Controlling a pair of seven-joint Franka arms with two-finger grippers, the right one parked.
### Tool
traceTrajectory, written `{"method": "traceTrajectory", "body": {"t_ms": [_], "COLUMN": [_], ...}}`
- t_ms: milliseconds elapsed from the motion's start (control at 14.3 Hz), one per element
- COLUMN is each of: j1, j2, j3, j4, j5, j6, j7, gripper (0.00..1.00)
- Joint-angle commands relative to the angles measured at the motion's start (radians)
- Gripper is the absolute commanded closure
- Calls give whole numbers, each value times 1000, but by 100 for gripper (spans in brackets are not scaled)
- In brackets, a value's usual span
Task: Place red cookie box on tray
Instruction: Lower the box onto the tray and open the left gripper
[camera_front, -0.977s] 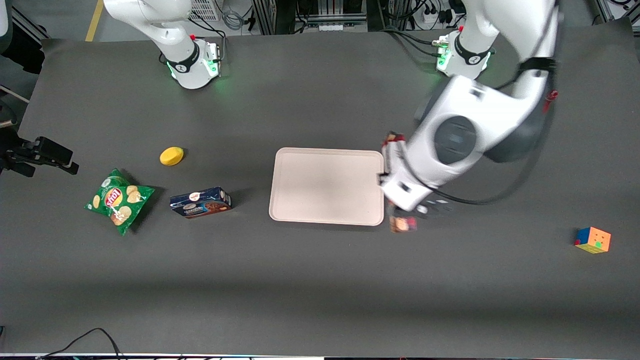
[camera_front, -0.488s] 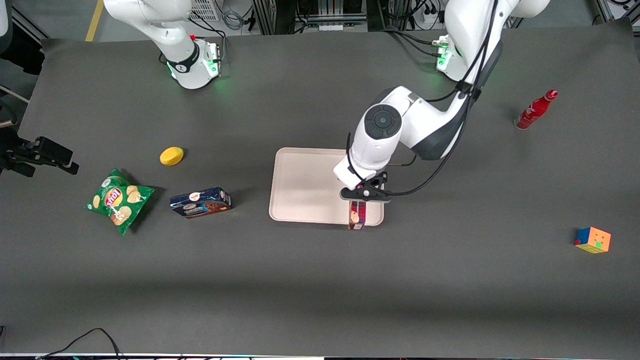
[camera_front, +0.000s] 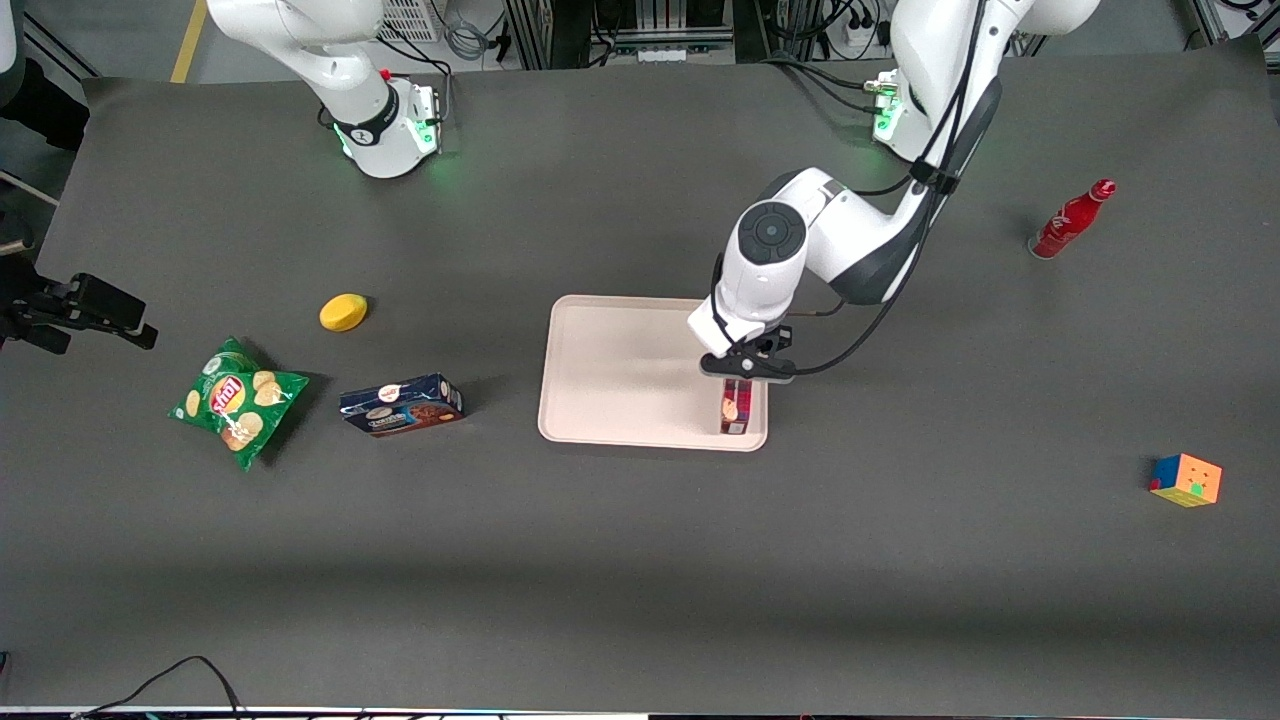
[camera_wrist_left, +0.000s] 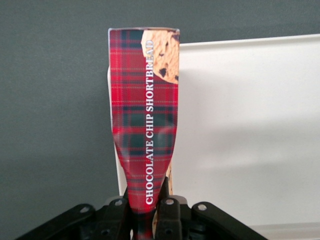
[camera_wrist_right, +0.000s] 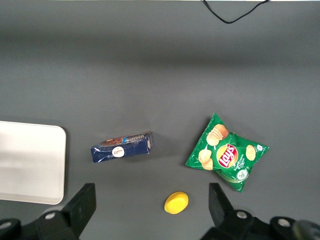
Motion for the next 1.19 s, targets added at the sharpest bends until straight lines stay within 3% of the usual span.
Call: {"method": "traceTrajectory", "body": {"t_ms": [0, 558, 907, 977, 1116], "j1": [7, 7, 7, 7, 7], "j2": [-47, 14, 30, 30, 30], "j3": [9, 14, 15, 15, 15], "j4": [-109, -112, -111, -111, -105], "j5": [35, 37, 37, 37, 37], "j6": [149, 249, 250, 250, 247], "j7": [-9, -49, -49, -49, -50], "gripper": [84, 80, 62, 55, 17]}}
